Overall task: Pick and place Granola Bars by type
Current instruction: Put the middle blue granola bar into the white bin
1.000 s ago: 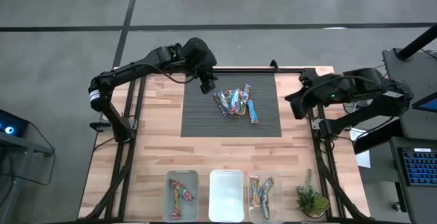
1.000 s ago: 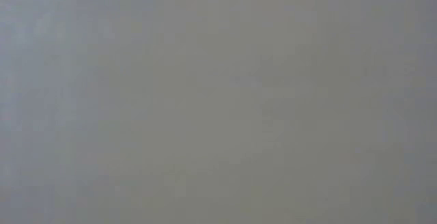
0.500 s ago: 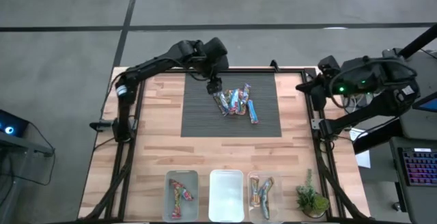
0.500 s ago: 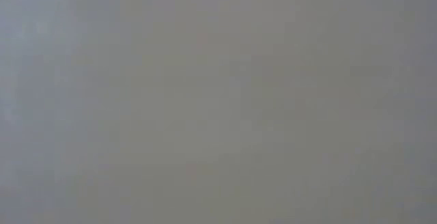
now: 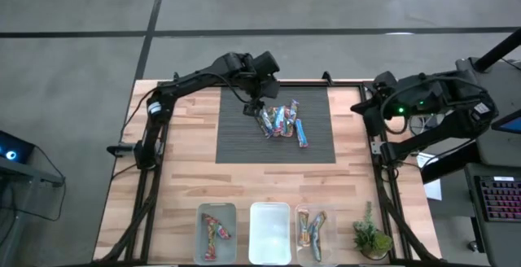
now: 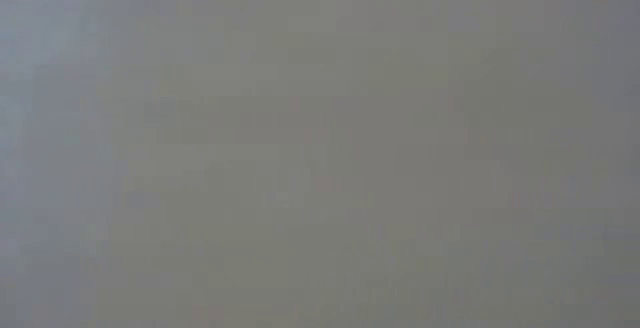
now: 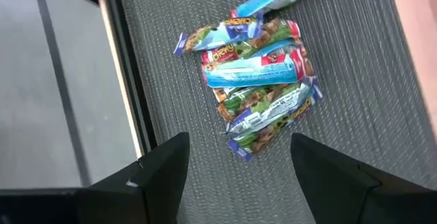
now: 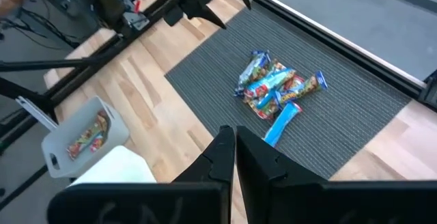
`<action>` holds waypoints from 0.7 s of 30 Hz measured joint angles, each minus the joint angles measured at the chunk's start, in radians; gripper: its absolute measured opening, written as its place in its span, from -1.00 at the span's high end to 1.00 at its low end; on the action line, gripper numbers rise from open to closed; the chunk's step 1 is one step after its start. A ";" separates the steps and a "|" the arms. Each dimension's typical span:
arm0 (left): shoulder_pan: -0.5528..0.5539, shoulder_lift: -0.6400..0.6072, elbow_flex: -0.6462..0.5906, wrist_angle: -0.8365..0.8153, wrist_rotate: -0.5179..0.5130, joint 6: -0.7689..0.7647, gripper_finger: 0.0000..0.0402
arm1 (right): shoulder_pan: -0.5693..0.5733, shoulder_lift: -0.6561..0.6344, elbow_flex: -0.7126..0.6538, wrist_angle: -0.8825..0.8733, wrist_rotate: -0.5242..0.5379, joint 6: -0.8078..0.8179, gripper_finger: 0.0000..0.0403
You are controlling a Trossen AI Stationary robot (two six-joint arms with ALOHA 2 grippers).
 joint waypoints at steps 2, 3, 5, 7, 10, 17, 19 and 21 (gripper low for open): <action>0.000 0.000 -0.003 -0.001 0.000 0.038 -0.19 | 0.000 0.000 -0.010 -0.001 0.000 0.000 0.96; 0.000 0.000 -0.004 0.002 0.000 0.048 -0.19 | 0.000 0.000 -0.014 0.000 0.000 0.000 0.96; 0.000 0.000 -0.009 0.010 0.000 0.079 -0.19 | 0.000 0.000 -0.021 -0.001 -0.001 0.000 0.96; 0.000 0.000 -0.016 0.013 0.000 0.126 -0.19 | 0.000 0.000 -0.021 0.000 -0.002 0.000 0.96; 0.000 0.000 -0.019 0.015 0.000 0.211 -0.19 | 0.000 -0.001 -0.021 0.000 -0.003 0.001 0.96; -0.002 0.007 -0.067 0.064 0.005 0.394 -0.19 | 0.000 -0.001 -0.021 0.000 -0.005 0.005 0.96; -0.002 0.007 -0.099 0.088 0.006 0.446 -0.19 | 0.000 -0.001 -0.021 0.000 -0.006 0.011 0.96; -0.003 0.007 -0.130 0.106 0.006 0.464 -0.19 | 0.000 -0.001 -0.021 0.000 -0.006 0.021 0.96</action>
